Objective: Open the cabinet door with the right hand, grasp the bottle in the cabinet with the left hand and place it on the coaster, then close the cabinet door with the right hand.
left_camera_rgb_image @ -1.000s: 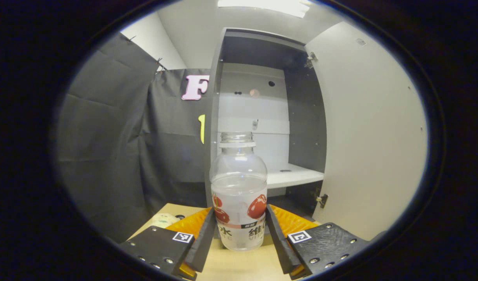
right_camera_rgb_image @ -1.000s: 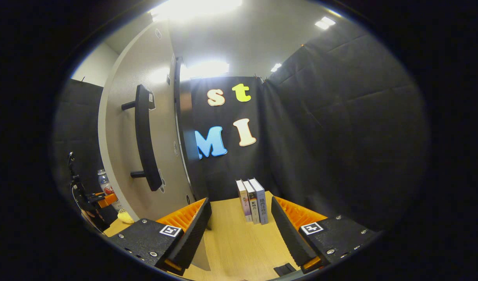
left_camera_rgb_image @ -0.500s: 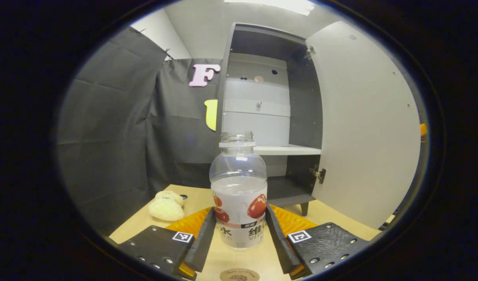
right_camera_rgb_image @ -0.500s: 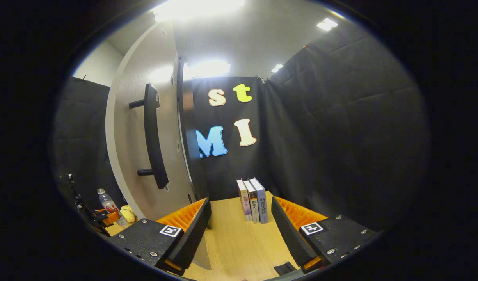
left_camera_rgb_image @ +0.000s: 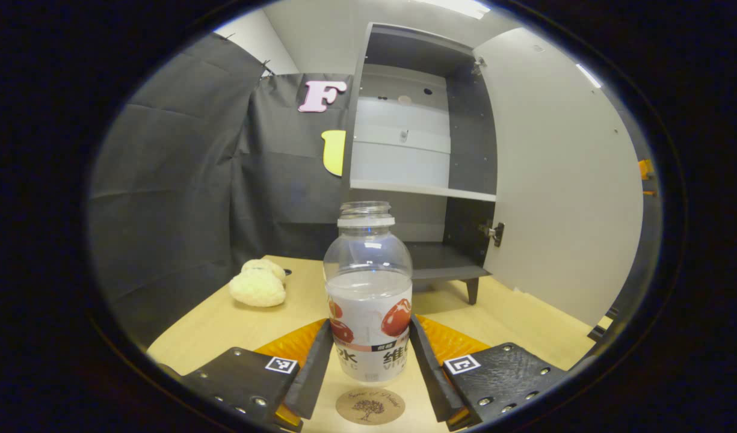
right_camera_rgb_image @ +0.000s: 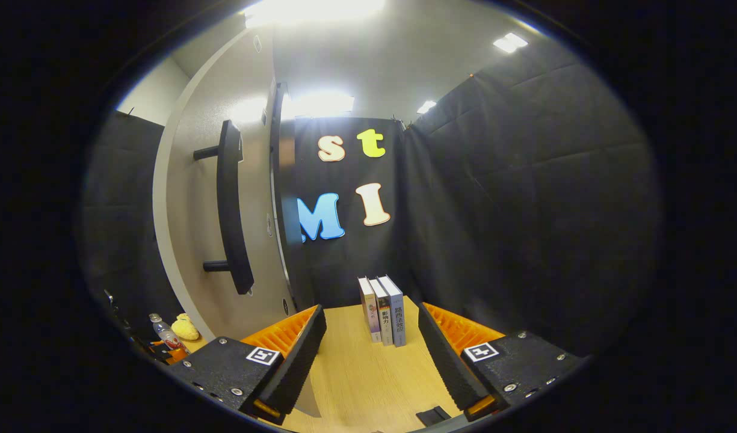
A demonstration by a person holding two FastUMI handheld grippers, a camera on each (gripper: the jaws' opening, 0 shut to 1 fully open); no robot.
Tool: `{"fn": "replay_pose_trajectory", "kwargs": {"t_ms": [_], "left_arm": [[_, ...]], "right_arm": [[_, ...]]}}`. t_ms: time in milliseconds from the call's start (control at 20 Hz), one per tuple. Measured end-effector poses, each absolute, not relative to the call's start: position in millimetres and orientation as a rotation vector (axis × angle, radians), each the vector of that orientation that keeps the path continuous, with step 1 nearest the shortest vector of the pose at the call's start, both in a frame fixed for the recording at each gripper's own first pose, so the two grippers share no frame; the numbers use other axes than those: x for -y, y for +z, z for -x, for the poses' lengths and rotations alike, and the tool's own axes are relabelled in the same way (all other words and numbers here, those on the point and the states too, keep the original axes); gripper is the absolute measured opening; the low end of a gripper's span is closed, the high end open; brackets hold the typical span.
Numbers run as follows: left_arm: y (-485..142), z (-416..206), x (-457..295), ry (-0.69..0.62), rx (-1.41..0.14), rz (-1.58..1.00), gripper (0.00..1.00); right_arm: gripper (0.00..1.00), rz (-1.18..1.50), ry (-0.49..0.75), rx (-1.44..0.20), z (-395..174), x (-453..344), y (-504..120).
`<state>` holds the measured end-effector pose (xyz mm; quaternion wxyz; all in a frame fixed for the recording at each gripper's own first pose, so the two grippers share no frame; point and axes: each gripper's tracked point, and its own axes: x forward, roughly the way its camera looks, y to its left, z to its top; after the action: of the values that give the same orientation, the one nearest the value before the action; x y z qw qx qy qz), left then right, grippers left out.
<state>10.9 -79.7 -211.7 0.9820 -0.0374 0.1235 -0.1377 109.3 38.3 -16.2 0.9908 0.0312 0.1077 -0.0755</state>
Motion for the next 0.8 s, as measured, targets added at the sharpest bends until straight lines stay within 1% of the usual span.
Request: {"fn": "replay_pose_trajectory", "kwargs": {"t_ms": [200,250,300,350,400,550,600,800], "left_arm": [[-245.9,0.0,82.0,-0.276,-0.32,0.08,0.73],[-251.6,2.2,82.9,-0.276,-0.334,0.081,0.77],[-257.8,3.7,83.6,-0.276,-0.345,0.08,0.73],[-260.9,4.2,83.3,-0.276,-0.352,0.077,0.73],[-266.2,5.1,83.9,-0.276,-0.361,0.074,0.77],[-277.9,6.0,84.0,-0.273,-0.385,0.069,0.77],[-282.0,8.8,83.2,-0.27,-0.392,0.073,0.73],[-290.4,16.9,82.2,-0.262,-0.414,0.075,0.74]], "right_arm": [[0.95,-0.061,-0.157,-0.227,-112.2,-39.2,-18.3],[0.95,-0.06,-0.16,-0.228,-112.1,-38.3,-19.7],[0.95,-0.059,-0.159,-0.23,-112.3,-38.7,-21.0],[0.95,-0.059,-0.158,-0.234,-111.9,-39.5,-23.3],[0.95,-0.057,-0.158,-0.238,-111.0,-39.3,-24.9],[0.95,-0.06,-0.165,-0.245,-108.2,-37.0,-27.9],[0.95,-0.064,-0.167,-0.245,-108.0,-36.1,-27.2],[0.95,-0.045,-0.177,-0.236,-108.0,-33.3,-25.1]]}}
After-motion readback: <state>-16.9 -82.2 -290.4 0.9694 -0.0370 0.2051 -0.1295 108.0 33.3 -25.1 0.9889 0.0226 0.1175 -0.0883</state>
